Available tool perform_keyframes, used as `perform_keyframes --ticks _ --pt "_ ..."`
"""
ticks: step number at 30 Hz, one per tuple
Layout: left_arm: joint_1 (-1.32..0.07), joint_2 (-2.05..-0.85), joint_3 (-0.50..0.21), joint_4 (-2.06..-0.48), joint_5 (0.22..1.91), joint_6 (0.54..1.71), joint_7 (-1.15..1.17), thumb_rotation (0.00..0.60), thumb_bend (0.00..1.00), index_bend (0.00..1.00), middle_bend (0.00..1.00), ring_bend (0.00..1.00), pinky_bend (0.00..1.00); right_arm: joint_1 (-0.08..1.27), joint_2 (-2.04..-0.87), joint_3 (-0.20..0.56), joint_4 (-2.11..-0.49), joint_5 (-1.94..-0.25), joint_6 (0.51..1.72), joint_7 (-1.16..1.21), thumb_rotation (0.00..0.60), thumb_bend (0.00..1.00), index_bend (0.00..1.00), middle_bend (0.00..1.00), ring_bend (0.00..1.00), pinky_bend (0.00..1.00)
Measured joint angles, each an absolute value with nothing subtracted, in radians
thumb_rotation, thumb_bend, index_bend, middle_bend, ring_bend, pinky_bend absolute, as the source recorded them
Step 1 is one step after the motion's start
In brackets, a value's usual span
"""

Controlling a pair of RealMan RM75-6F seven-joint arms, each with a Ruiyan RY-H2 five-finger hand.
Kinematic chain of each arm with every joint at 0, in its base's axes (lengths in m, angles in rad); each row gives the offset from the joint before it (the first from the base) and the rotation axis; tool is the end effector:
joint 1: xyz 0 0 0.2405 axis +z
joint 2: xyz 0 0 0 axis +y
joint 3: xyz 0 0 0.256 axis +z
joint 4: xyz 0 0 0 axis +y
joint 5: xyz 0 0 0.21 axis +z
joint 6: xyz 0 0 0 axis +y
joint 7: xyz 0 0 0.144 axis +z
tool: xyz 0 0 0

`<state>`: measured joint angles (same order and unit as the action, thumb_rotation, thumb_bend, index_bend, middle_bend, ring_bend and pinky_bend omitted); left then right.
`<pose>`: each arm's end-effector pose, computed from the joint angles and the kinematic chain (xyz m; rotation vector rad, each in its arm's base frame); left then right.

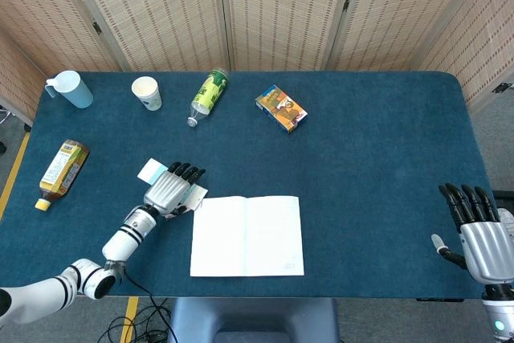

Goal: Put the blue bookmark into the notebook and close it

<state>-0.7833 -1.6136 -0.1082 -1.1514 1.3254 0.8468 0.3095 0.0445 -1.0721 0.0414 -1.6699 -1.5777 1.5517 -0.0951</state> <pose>-0.1846 0.3715 -0.0319 -2.0459 -0.6194 -0.7131 -0.2966 -0.1660 0.1720 1.4219 -0.7883 0.8908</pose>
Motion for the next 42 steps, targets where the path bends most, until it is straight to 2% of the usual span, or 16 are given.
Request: perform_keyframes --ticks 7,12,16,20,32,42 --pt "-0.813 -1.617 -0.156 -1.149 1.259 0.823 0.331 0.600 0.26 0.08 0.16 0.12 0.16 0.040 -1.073 0.042 -1.666 -1.578 1.558 -0.088 0.600 0.23 0.00 0.10 0.05 0.06" --pt "-0.804 -1.542 -0.148 -1.211 1.243 0.819 0.357 0.600 0.26 0.11 0.16 0.12 0.16 0.039 -1.073 0.042 -1.661 -1.578 1.557 -0.083 0.600 0.23 0.00 0.10 0.05 0.06" --pt "-0.795 -1.514 -0.129 -1.213 1.228 0.812 0.379 0.600 0.26 0.16 0.16 0.12 0.16 0.041 -1.075 0.042 -1.659 -1.581 1.555 -0.080 0.600 0.23 0.00 0.10 0.05 0.06" --pt "-0.797 -1.517 -0.122 -1.179 1.211 0.780 0.363 0.600 0.26 0.22 0.16 0.12 0.16 0.039 -1.077 0.041 -1.657 -1.580 1.555 -0.081 0.600 0.23 0.00 0.10 0.05 0.06" --pt "-0.838 -1.592 -0.120 -1.045 1.168 0.712 0.362 0.600 0.26 0.24 0.16 0.10 0.16 0.027 -1.078 0.040 -1.659 -1.570 1.563 -0.085 0.600 0.23 0.00 0.10 0.05 0.06" --pt "-0.861 -1.582 -0.121 -1.043 1.110 0.672 0.414 0.600 0.26 0.26 0.16 0.09 0.16 0.028 -1.078 0.043 -1.657 -1.566 1.558 -0.083 0.600 0.23 0.00 0.10 0.05 0.06"
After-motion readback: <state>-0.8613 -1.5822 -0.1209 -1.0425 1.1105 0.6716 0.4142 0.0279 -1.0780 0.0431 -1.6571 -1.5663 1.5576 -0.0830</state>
